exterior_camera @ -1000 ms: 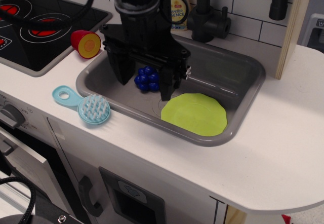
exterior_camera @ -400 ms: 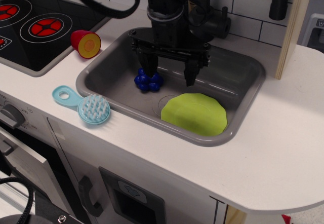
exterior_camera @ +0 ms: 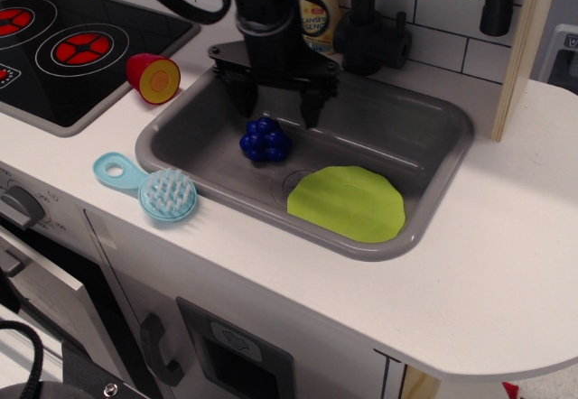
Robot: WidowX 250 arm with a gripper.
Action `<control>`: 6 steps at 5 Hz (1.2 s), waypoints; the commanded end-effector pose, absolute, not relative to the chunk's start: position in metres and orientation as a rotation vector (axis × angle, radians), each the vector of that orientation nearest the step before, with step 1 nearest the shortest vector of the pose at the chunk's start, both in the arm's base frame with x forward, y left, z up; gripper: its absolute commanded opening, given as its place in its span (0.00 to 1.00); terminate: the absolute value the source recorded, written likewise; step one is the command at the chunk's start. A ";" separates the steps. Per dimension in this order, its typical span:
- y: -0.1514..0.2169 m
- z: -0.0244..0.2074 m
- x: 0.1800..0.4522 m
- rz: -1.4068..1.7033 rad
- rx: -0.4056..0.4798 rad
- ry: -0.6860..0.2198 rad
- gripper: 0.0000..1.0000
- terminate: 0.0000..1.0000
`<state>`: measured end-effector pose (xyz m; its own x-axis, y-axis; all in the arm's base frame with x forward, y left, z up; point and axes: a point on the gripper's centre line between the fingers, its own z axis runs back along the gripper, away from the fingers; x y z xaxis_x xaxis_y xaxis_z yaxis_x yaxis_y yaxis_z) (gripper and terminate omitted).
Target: Put blueberries on plate sink
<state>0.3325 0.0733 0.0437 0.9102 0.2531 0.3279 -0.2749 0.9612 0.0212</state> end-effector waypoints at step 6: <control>0.098 0.009 0.356 0.338 0.182 -0.355 0.00 0.00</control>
